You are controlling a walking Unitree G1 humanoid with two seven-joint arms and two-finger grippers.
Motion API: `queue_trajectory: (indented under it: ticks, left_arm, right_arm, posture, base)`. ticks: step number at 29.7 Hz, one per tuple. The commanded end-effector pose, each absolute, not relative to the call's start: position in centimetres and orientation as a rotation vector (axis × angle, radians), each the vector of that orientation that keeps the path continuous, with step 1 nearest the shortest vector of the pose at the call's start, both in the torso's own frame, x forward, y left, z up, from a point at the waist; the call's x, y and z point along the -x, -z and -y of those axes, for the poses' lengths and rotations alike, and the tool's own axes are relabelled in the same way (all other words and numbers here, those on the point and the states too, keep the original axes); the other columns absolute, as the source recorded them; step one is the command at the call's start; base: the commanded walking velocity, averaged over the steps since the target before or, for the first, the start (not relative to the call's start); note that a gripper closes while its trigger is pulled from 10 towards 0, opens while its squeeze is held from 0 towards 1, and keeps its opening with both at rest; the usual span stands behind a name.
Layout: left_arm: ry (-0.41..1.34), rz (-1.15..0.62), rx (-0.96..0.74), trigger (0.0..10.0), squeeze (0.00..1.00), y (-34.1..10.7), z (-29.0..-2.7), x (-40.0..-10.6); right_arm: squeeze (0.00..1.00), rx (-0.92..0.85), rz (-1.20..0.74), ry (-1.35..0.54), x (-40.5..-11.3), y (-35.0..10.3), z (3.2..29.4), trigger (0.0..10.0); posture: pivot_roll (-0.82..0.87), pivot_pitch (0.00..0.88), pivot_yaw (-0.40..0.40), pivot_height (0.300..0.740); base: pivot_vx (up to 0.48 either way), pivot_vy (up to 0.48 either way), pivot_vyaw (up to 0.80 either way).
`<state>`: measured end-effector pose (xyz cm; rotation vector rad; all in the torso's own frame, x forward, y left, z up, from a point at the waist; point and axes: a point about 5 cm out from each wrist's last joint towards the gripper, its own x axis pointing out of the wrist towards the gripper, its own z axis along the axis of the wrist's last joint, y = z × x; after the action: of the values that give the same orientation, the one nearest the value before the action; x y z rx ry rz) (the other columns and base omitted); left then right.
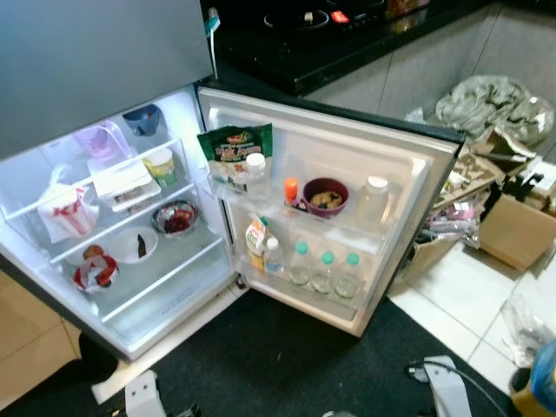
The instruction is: Restocking fridge
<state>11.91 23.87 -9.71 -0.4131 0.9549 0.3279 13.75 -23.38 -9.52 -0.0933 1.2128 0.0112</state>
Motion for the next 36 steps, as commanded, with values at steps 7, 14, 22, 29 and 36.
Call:
queue_trajectory:
  ticks: [7,14,22,29,36]
  left_arm:
    - [-0.334,-0.974,0.405,10.0,0.00,9.8,-24.2,-11.5]
    - [-0.302,-0.974,0.425,10.0,0.00,9.8,-23.9,-11.5]
    - [-0.302,-0.976,0.430,10.0,0.00,9.8,-23.8,-11.5]
    - [-0.299,-0.975,0.437,10.0,0.00,9.9,-23.7,-11.5]
    - [-0.330,-0.962,0.447,10.0,0.00,9.8,-23.9,-11.7]
  right_arm:
    - [0.00,0.088,-1.217,-0.022,-13.8,9.6,22.9,10.0]
    - [0.00,0.064,-1.190,0.011,-14.0,9.6,22.8,10.0]
    - [0.00,0.060,-1.165,0.014,-14.3,9.5,22.8,10.0]
    - [0.00,-0.095,-1.046,-0.040,-16.2,8.7,21.9,10.0]
    - [0.00,-0.009,-1.054,-0.118,-16.3,8.6,21.8,10.0]
  posture:
    - [-0.05,0.000,0.033,0.740]
    - [-0.05,0.000,0.034,0.740]
    - [-0.05,0.000,0.034,0.740]
    - [-0.06,0.000,0.038,0.740]
    - [-0.06,0.000,0.038,0.740]
  base:
    - [0.000,0.000,-0.79]
    - [0.000,-0.061,-0.67]
    - [0.000,-0.465,0.00]
    - [0.000,-0.469,0.00]
    - [0.000,-0.119,0.62]
